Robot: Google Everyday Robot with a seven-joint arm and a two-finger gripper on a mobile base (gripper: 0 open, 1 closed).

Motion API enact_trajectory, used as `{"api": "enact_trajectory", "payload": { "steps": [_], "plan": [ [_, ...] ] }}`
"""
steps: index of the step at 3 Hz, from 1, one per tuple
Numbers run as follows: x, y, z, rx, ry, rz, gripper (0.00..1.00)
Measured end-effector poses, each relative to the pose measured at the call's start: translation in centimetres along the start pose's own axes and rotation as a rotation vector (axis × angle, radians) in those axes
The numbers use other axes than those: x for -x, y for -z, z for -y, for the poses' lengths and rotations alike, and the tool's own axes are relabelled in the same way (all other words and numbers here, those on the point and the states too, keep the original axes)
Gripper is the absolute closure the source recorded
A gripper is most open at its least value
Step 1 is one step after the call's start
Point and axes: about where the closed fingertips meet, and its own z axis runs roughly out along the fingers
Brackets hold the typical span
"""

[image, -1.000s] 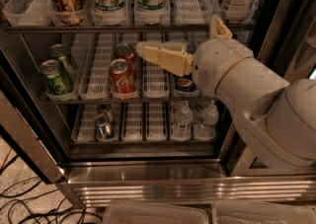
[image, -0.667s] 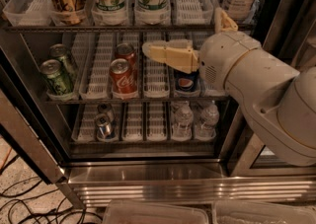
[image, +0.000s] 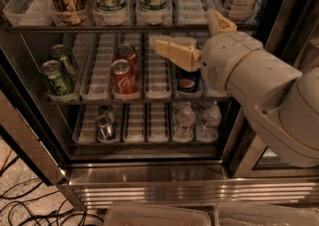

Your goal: Pick 7up can from top shelf of fridge

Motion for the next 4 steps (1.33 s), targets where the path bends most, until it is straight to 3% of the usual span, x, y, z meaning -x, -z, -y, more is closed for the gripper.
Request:
{"api": "enact_trajectory", "payload": {
  "steps": [1, 2, 3, 4],
  "plan": [
    [0.0, 0.0, 0.0, 0.0, 0.0, 0.0, 0.36],
    [0.0, 0.0, -0.01, 0.0, 0.0, 0.0, 0.35],
    [0.01, -0.01, -0.01, 0.0, 0.0, 0.0, 0.2],
    [0.01, -0.01, -0.01, 0.0, 0.0, 0.0, 0.22]
  ]
}}
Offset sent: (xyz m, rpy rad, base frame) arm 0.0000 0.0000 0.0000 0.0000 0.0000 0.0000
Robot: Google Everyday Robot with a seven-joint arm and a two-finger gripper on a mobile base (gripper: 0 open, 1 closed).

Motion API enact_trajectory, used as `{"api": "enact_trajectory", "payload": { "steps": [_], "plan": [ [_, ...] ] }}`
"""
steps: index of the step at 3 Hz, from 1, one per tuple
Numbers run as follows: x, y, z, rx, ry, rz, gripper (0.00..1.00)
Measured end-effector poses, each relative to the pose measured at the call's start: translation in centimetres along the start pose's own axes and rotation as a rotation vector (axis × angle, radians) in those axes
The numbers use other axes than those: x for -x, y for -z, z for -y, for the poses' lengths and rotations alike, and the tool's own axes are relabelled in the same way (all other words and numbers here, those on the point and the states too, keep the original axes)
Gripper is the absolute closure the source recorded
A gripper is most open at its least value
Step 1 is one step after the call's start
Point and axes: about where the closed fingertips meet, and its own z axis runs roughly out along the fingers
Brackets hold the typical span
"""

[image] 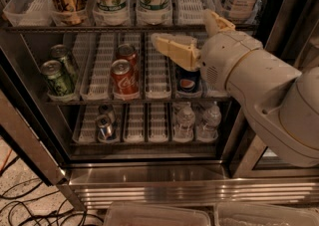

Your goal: Pick 7up can from top shelf of fridge

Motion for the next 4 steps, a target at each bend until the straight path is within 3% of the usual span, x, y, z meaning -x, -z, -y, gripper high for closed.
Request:
{"api": "enact_trajectory", "payload": {
  "steps": [1, 4],
  "plan": [
    [0.4, -0.4, -0.3, 0.023, 0.006, 0.013, 0.29],
    [1.9, -4.0, -0.4, 0.09, 0.059, 0.038, 0.27]
  ]
}}
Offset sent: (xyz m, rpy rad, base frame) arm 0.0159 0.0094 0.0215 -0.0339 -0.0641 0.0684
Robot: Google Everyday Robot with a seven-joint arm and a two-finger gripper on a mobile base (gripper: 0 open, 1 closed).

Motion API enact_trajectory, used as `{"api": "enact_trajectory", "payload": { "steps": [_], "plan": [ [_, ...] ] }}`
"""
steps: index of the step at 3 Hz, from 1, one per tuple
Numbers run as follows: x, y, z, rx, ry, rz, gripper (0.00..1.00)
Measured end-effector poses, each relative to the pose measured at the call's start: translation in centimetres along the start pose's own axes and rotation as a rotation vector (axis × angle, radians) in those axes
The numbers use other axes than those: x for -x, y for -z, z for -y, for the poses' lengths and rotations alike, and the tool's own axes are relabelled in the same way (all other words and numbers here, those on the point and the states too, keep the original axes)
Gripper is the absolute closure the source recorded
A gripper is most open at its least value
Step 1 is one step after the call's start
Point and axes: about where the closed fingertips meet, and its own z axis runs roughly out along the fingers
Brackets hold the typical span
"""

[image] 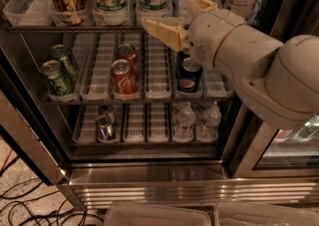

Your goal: Pick 7up can from top shelf of fridge

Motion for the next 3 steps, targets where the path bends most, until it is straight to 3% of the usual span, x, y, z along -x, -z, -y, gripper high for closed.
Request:
{"api": "enact_trajectory", "payload": {
  "steps": [3],
  "plan": [
    [-0.2, -4.0, 1.3, 0.031, -0.077, 0.052, 0.23]
  ]
}}
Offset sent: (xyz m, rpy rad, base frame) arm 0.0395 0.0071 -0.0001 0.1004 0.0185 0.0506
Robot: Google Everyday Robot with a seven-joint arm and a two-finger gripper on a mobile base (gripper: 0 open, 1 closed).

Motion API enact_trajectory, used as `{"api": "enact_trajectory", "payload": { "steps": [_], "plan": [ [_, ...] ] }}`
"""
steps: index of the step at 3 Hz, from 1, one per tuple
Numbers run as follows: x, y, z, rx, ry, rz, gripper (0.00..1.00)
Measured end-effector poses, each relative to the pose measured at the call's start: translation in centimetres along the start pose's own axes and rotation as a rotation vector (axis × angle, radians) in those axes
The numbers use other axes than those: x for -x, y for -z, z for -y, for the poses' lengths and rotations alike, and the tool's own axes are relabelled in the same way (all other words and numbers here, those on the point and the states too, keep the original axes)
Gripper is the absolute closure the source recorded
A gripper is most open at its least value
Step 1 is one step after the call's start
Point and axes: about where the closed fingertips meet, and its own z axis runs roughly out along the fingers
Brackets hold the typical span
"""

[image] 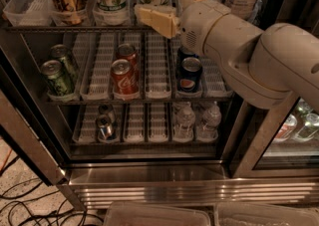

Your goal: Pick 7up can from top shelf of fridge

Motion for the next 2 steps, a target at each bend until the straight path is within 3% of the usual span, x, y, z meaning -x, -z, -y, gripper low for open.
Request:
{"api": "enact_trajectory", "payload": {
  "steps": [2],
  "plan": [
    [0.0, -2.0, -0.3, 0.031, 0.0, 0.0, 0.24]
  ]
}}
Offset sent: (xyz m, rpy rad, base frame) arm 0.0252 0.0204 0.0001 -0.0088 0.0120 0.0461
